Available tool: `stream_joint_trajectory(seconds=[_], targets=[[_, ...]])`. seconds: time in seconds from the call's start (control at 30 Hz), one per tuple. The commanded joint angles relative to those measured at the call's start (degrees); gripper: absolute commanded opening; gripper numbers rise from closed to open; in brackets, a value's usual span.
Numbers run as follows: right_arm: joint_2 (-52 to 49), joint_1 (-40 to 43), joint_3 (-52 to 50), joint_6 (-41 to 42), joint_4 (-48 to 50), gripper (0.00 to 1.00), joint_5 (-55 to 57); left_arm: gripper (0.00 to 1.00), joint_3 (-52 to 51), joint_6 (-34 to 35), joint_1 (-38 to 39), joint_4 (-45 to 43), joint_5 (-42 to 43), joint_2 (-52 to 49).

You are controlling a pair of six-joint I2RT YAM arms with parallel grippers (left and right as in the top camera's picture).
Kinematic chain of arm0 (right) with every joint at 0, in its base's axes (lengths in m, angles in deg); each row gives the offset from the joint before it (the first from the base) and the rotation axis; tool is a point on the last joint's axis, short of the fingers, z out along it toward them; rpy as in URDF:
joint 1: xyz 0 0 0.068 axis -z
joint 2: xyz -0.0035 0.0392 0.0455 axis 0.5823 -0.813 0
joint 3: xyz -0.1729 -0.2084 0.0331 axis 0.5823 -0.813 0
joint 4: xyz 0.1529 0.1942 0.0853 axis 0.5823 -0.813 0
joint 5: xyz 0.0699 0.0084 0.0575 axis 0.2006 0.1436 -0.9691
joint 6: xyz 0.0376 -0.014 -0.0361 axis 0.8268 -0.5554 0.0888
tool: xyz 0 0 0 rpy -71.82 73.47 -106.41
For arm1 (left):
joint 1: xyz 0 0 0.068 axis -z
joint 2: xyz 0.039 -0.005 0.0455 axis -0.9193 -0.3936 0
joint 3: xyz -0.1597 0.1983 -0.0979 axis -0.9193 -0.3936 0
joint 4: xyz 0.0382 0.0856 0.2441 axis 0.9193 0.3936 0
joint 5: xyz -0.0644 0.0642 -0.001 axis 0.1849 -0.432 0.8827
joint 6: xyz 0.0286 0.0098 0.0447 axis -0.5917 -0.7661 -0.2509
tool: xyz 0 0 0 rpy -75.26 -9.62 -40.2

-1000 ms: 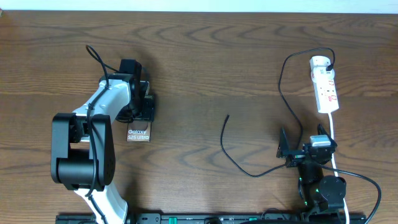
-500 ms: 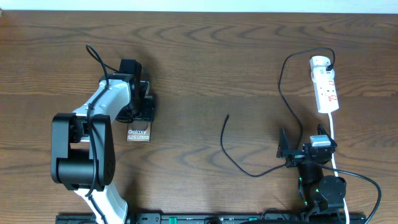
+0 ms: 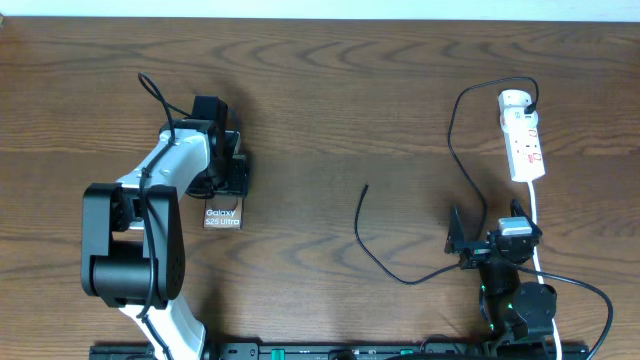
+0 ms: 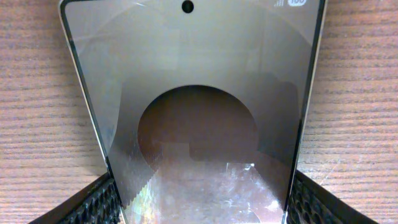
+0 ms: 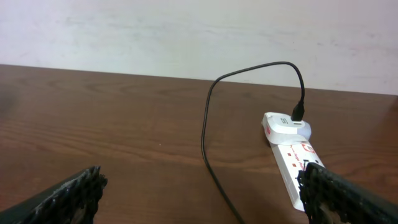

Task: Plug charger to phone and switch on socket
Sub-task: 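Close the left gripper on the phone's top edge, then lift the phone with the left gripper and tilt it upright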

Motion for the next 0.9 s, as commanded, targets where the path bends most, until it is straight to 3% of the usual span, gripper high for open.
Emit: stream_joint_trajectory(seconds=[0.0,0.87], targets=[[0.2,-0.3,-0.1,0.8,-0.2,0.99,0.4,0.07,-0.9,-0.2,0.0,0.4,0.1,1.5],[0.2,-0.3,-0.1,0.8,-0.2,0.99,0.4,0.07,-0.5,0.8,0.0,0.4,0.1,10.4]])
